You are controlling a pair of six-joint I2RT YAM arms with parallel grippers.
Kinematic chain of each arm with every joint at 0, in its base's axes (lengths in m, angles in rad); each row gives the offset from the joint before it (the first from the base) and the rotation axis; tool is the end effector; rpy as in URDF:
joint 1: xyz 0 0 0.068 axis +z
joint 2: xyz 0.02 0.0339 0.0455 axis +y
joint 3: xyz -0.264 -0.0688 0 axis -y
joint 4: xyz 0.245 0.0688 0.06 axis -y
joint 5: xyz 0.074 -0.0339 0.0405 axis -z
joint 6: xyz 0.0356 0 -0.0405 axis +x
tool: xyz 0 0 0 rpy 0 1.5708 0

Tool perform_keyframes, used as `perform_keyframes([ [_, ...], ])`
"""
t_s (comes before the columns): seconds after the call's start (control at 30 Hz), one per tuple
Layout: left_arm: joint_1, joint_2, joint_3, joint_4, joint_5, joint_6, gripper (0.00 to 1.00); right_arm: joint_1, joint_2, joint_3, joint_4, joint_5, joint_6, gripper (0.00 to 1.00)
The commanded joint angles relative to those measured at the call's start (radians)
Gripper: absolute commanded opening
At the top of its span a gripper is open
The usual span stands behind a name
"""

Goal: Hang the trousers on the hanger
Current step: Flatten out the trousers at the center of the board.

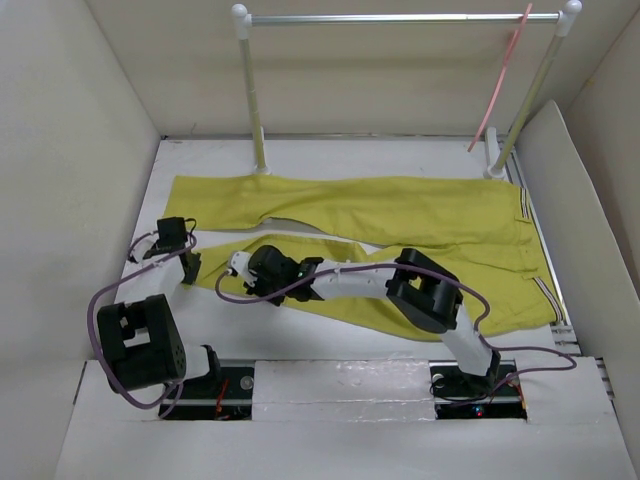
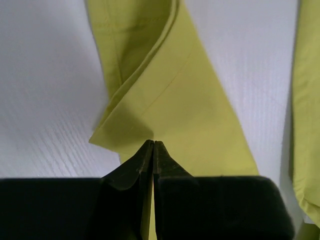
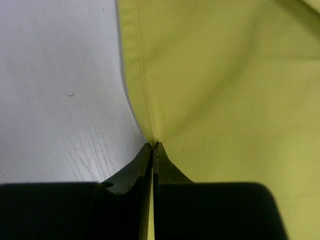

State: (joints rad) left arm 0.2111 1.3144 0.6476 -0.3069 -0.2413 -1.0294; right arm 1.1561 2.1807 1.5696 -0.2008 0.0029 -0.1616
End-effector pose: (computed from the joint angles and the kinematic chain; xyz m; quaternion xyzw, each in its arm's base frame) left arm 0.2365 0.0594 0.1747 -0.5803 0.7515 -0.0106 0.3137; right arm 0.1942 0.4408 0.1589 -0.5682 0.7348 0.1755 0.3262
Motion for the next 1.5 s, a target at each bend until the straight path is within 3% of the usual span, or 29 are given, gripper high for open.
perform_keyframes([
  [0.0,0.005,-0.021,0.101,-0.015,-0.091,0.089,0.0,0.025,0.001,-0.083,0.04,0.063,0.019,0.0],
  [0.23,0.005,-0.038,0.207,0.003,-0.156,0.181,0.0,0.091,-0.105,-0.236,0.123,-0.041,-0.018,0.0],
  [0.37,-0.045,0.002,0.233,-0.049,-0.041,0.267,0.0,0.1,-0.133,-0.252,0.112,-0.05,-0.021,0.0],
  [0.47,-0.088,-0.023,0.16,-0.124,-0.014,0.23,0.01,0.1,-0.122,-0.23,0.09,-0.046,-0.024,0.0],
  [0.5,-0.088,-0.074,0.073,-0.114,0.014,0.215,0.1,0.1,-0.121,-0.224,0.086,-0.044,-0.027,0.0],
  [0.53,-0.088,-0.104,0.026,-0.097,0.049,0.184,0.27,0.1,-0.121,-0.22,0.083,-0.047,-0.029,0.0],
  [0.6,-0.079,-0.196,-0.082,-0.057,0.134,0.134,0.36,0.1,-0.124,-0.218,0.083,-0.055,-0.029,0.0],
  [0.77,-0.07,-0.296,-0.164,-0.041,0.122,0.04,0.41,0.1,-0.124,-0.203,0.069,-0.06,-0.026,0.0],
  [0.97,-0.049,-0.236,-0.21,-0.017,0.111,0.016,0.47,0.1,-0.139,-0.22,0.08,-0.072,-0.018,0.0],
  [1.1,-0.049,-0.193,-0.221,-0.011,0.142,-0.003,0.48,0.1,-0.144,-0.229,0.081,-0.076,-0.015,0.0],
  [1.3,-0.049,-0.319,-0.19,-0.086,0.136,0.023,0.49,0.1,-0.139,-0.218,0.083,-0.08,-0.013,0.0],
  [1.37,-0.049,-0.302,-0.187,-0.118,0.117,0.029,0.45,0.1,-0.136,-0.212,0.081,-0.081,-0.015,0.0],
  [1.4,-0.058,-0.297,-0.184,-0.124,0.111,0.028,0.36,0.1,-0.136,-0.21,0.08,-0.084,-0.015,0.0],
  [1.47,-0.071,-0.319,-0.178,-0.136,0.089,0.017,0.3,0.1,-0.137,-0.207,0.08,-0.086,-0.018,0.0],
])
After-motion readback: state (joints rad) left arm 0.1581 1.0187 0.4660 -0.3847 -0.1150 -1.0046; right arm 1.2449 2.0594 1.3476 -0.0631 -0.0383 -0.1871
